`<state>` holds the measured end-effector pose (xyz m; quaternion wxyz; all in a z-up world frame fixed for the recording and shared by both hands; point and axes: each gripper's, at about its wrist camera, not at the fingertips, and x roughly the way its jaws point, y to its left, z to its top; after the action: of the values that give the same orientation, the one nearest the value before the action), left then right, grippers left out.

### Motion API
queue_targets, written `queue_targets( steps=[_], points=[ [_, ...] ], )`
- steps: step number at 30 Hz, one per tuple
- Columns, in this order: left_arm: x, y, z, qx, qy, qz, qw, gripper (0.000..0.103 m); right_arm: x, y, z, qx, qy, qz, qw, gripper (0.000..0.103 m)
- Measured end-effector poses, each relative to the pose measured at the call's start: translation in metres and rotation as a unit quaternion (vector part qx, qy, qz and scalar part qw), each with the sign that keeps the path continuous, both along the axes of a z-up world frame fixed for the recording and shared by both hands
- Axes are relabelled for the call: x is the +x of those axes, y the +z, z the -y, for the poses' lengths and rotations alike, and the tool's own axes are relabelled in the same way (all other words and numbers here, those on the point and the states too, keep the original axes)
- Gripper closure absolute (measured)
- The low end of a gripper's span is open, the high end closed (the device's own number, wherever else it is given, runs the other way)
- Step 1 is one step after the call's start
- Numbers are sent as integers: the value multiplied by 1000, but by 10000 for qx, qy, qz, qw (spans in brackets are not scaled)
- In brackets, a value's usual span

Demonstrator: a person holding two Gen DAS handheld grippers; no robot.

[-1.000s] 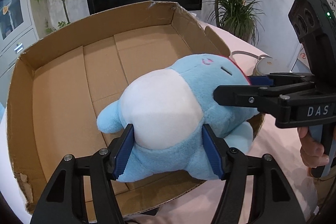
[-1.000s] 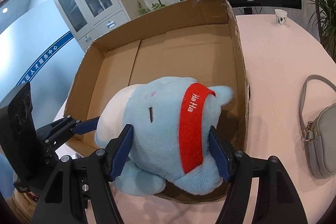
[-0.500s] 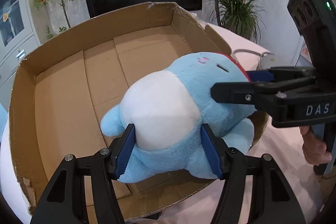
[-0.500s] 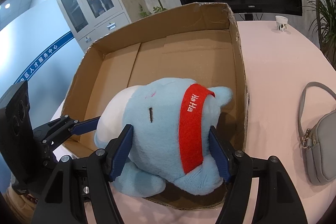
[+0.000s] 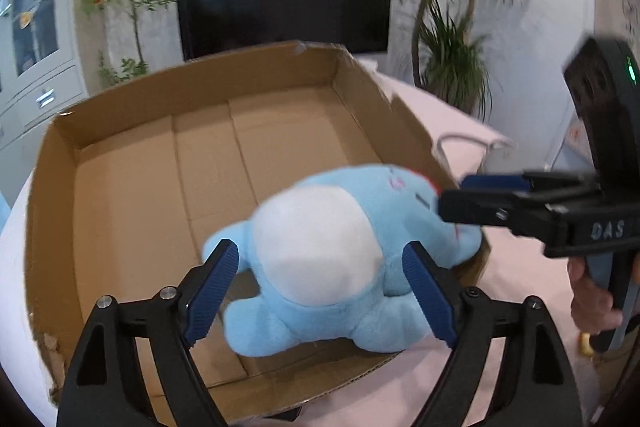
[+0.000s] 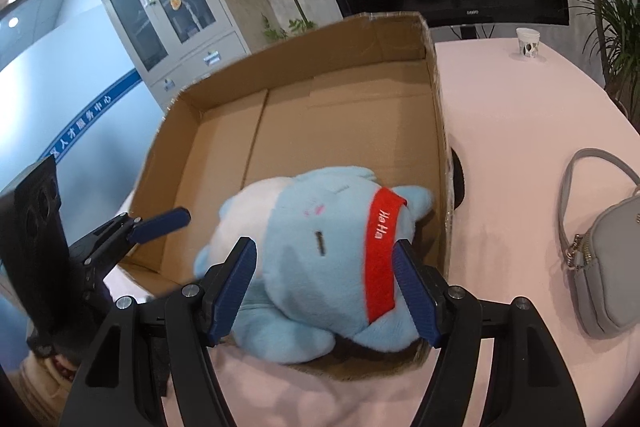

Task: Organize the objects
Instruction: 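Open the right tool to release the plush toy in the box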

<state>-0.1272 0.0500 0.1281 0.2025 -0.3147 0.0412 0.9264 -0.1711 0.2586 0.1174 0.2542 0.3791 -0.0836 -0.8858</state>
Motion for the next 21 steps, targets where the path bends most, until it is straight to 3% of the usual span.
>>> queue_targets(
  steps=[6, 10, 16, 21],
  points=[
    [64, 53, 57, 337, 241, -659, 9970, 18, 40, 27, -5, -389, 204, -177, 9989, 33],
    [127, 66, 108, 376, 608, -1017, 9922, 1, 77, 34, 10, -625, 584, -224, 9961, 33],
    [205, 25, 167, 269, 1071, -705, 9914, 1, 133, 16, 69, -483, 1321, -156, 9899, 33],
    [230, -21, 182, -106, 1091, -187, 9938, 1, 159, -5, 126, -21, 1799, -95, 9836, 33]
  ],
)
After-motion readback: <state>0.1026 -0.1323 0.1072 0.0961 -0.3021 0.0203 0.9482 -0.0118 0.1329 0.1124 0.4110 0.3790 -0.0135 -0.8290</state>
